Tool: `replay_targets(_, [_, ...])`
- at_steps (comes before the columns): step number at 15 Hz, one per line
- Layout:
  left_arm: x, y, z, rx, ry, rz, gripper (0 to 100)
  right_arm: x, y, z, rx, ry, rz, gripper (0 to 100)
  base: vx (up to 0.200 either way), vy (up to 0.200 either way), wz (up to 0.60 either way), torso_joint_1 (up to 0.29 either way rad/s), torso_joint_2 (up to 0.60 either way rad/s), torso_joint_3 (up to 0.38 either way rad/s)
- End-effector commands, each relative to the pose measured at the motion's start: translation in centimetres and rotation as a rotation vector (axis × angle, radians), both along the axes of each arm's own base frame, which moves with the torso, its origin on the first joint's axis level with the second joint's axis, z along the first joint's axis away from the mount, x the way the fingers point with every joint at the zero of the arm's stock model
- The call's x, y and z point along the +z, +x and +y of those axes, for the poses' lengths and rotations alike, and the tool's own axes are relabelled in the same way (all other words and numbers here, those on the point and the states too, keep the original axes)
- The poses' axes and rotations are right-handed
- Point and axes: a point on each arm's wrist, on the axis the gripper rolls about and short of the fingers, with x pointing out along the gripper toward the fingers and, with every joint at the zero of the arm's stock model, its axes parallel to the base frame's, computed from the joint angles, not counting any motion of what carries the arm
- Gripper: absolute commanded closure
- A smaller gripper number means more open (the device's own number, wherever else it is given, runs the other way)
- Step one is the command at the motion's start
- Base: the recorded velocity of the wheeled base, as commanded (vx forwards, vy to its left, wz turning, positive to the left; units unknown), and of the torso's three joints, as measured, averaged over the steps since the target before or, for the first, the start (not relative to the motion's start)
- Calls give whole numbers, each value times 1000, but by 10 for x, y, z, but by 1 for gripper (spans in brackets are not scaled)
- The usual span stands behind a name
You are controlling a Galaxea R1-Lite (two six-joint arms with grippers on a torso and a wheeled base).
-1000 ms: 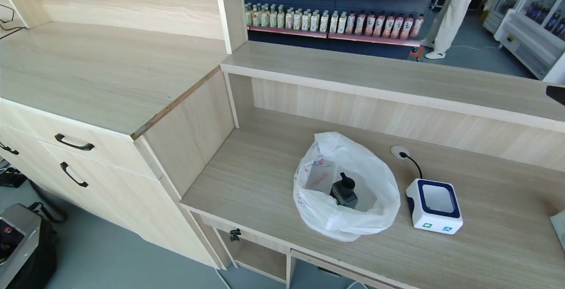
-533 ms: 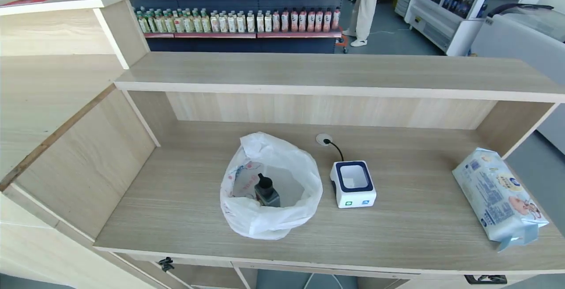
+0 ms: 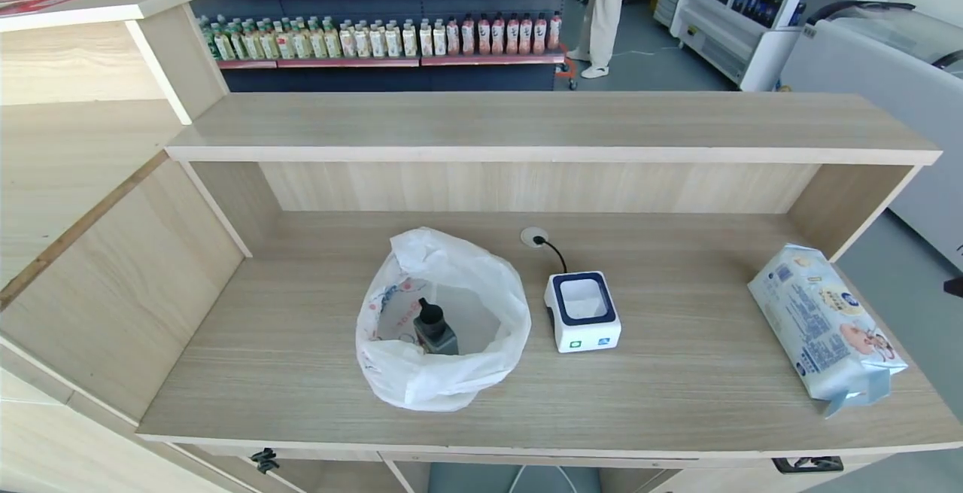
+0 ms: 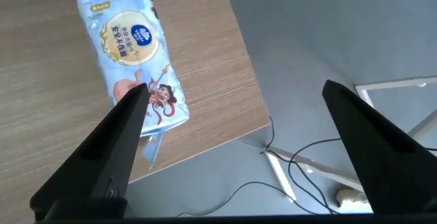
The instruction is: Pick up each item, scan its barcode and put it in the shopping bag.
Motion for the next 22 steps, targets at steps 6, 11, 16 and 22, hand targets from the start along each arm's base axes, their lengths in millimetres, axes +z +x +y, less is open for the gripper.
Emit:
replay_targets(6, [0,0,0,0,0,1,0,-75,60,-49,38,44,125,0,0,0,0,0,0,0])
replay_targets(11, [0,0,0,0,0,-1,0,-87,73,-36,200,130,104,0,0,0,0,0,0,0])
replay_targets(16, [0,0,0,0,0,-1,0,-98,88,-21,288,147,114,0,0,0,0,0,0,0])
replay_targets(22, [0,0,0,0,0,-1,0,-112,96,-10,366,136,143,0,0,0,0,0,0,0])
